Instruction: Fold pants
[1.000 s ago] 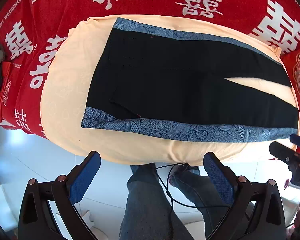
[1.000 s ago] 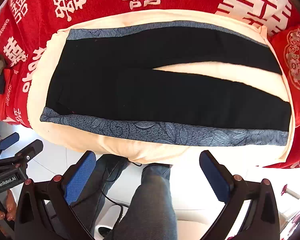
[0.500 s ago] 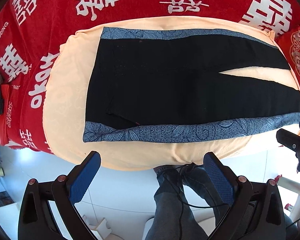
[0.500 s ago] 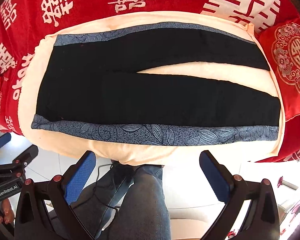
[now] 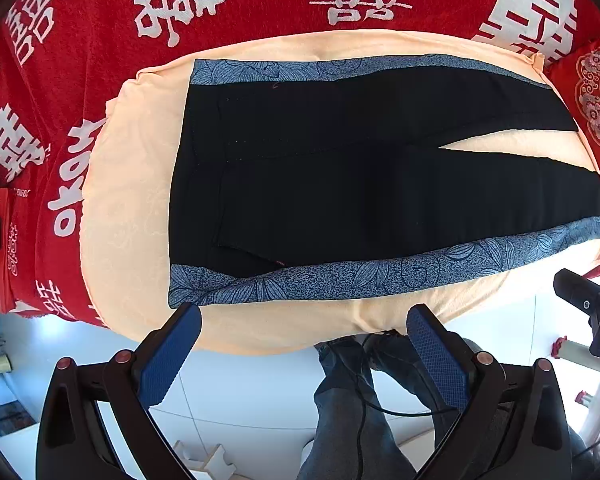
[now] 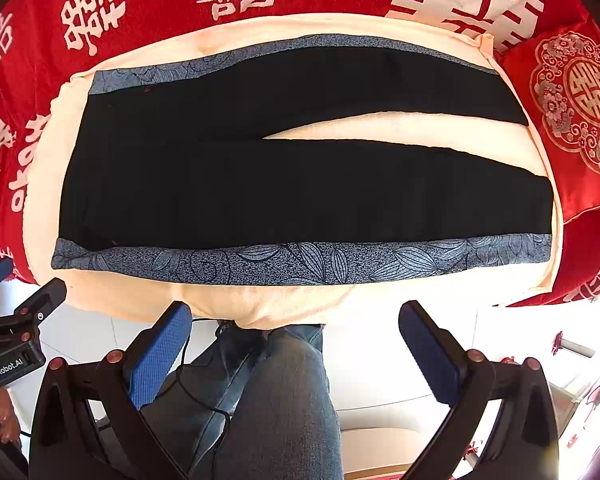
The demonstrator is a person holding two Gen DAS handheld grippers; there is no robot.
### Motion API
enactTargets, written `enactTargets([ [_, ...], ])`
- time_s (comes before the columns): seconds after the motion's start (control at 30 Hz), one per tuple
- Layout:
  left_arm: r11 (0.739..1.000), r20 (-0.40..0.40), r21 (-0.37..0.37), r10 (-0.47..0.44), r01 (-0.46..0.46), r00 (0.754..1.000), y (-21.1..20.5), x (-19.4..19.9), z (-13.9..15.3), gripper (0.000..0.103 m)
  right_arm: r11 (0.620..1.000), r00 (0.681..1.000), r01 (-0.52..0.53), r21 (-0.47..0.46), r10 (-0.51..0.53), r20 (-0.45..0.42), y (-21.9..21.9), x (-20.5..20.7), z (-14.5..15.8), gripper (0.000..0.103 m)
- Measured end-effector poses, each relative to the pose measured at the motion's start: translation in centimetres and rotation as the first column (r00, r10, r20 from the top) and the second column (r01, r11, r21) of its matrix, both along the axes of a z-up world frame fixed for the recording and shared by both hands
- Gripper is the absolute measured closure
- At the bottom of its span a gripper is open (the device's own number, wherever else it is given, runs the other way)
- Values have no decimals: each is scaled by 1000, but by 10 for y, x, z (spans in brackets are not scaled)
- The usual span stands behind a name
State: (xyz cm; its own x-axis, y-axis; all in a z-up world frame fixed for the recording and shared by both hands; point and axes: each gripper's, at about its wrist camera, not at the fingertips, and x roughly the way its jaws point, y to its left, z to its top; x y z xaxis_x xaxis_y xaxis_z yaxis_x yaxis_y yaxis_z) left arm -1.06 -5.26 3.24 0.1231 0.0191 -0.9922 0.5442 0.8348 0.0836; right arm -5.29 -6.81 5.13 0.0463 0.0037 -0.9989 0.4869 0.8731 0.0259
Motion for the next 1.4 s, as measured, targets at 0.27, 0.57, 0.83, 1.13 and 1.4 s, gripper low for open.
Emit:
enactTargets([
  [0.27, 1000, -1, -6, -11, 11, 1000, 1, 6, 0, 0, 1000, 1000, 17, -10, -17, -7, 3, 3, -1, 0],
  [0.57, 1000, -2, -7, -12, 12, 1000, 4, 10, 1, 0, 1000, 1000, 15, -14, -16, -9, 8, 6, -1, 0],
  [0.83, 1000, -3, -17, -16, 16, 1000, 8, 14, -2, 0, 1000, 1000, 18, -20, -18, -17, 13, 7, -2, 0],
  [1.13, 1000, -10, -22, -3, 3, 1000, 12, 15, -5, 0, 1000, 999, 12, -24, -13, -29, 17, 8, -4, 0],
  [1.4, 999, -17, -35, 3, -4, 1000, 16, 16, -8, 0, 1000, 999, 14, -28, -15, -34, 18, 8, -5, 0],
])
